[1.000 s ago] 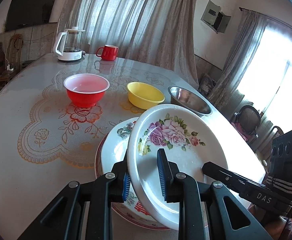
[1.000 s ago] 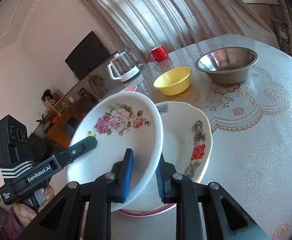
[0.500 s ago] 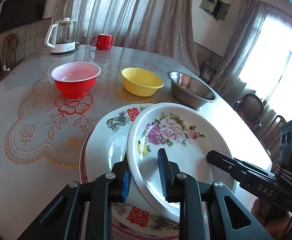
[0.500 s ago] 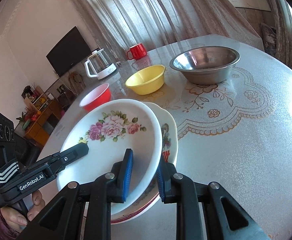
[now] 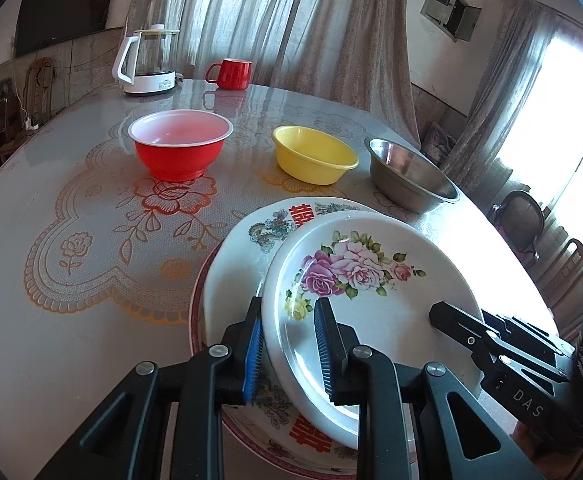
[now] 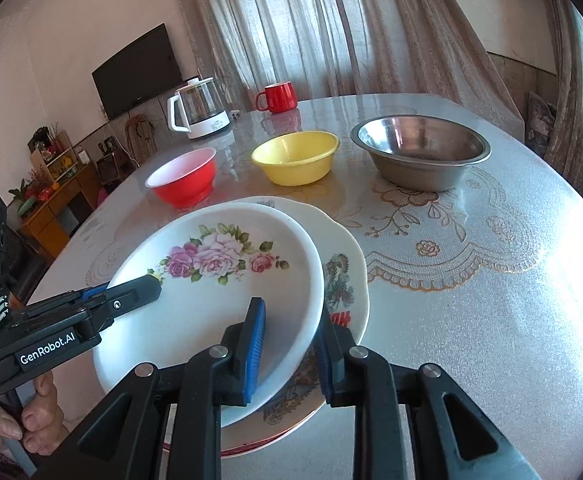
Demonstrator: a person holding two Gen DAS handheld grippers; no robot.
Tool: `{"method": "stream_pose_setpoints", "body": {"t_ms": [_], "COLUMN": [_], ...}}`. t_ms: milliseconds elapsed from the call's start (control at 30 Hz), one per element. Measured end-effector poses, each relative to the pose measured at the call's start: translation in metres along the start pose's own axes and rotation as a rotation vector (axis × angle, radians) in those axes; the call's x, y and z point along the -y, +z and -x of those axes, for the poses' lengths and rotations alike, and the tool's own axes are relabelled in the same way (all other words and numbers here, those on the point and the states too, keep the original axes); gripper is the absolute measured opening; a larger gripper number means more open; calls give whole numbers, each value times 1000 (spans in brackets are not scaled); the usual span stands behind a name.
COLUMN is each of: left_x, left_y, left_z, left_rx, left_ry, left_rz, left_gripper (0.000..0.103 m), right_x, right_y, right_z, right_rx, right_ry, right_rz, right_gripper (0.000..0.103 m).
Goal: Organize plates and bowls
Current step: 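Lower the pink-rose plate onto the double-happiness plate with both grippers, then open both grippers and release the pink-rose plate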
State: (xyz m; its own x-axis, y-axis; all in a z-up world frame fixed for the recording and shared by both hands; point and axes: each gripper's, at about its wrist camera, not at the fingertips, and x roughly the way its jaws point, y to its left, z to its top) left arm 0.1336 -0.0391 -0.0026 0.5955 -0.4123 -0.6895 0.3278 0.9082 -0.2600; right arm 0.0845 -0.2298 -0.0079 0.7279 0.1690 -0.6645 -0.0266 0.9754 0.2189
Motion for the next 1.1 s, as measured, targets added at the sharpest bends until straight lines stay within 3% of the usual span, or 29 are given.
{"method": "stream_pose_setpoints", "body": {"t_ms": [667,1100], "left_x": [-5,-8], "left_y": [1,-1], "left_z": [6,13], "left_rx": [9,29], "left_ry": [0,-8], "left_rz": [17,20], "left_gripper": [26,28], "right_x": [0,0], "right_y": [3,11], "right_z": [1,13], "right_rx": [-6,35], "right_ry": [-15,-7], "right_rz": [-14,-5], "right_gripper": [28,32]}}
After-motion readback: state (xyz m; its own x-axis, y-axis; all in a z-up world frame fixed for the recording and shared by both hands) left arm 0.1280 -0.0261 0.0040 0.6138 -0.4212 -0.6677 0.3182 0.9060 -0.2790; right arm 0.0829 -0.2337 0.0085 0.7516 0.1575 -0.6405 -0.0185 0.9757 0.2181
